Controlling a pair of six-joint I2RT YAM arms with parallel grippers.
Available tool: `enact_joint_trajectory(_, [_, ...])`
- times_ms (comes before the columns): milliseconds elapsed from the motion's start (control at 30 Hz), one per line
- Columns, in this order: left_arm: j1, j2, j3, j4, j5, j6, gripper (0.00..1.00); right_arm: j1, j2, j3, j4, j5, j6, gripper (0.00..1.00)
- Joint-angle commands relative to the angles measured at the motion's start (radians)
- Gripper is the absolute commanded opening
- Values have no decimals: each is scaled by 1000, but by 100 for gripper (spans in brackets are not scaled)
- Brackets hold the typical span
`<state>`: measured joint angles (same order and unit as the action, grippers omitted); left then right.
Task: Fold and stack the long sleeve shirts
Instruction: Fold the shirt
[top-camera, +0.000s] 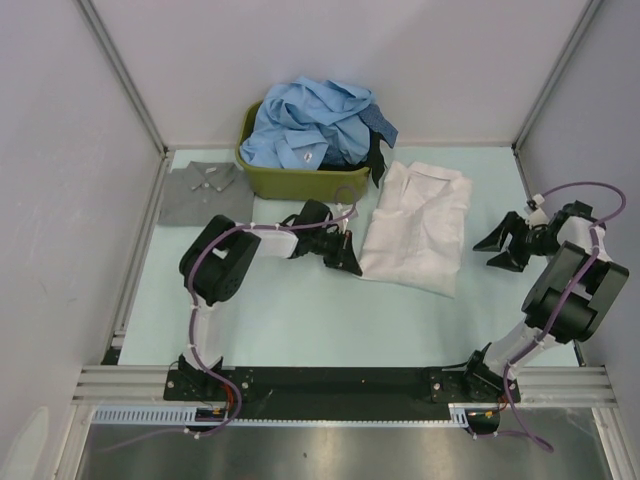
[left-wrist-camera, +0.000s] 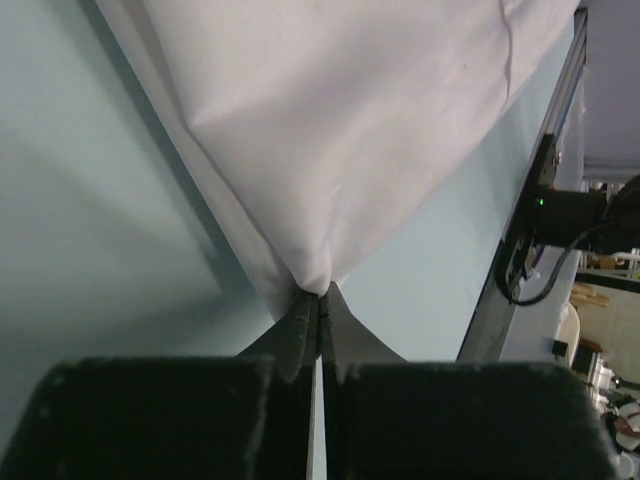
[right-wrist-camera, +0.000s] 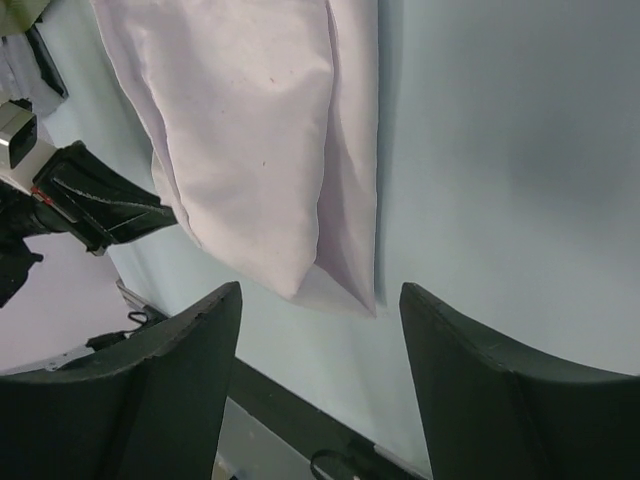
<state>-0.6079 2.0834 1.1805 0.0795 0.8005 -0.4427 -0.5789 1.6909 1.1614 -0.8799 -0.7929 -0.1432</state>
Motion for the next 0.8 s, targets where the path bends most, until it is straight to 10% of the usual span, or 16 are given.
enact_joint_trajectory(0, [-10,-126,-82,-21,34,47,0,-7,-80,-38,-100,-14,-45,69])
enact_joint_trajectory(200, [-35,-141,-73,-55,23,87,0,51,-31,-19,-134,-9,-111,66])
enact_joint_trajectory(433, [-20,-114,-16,-150,-37,150,45,114,62,-11,-23,-28,-95,64])
enact_joint_trajectory(600, [13,-128,-4,-178,-50,208,53,186,118,20,28,-40,-47,62])
enact_joint_trajectory(767, [36,-100,99,-247,-90,303,54,208,139,-14,81,-2,-15,33])
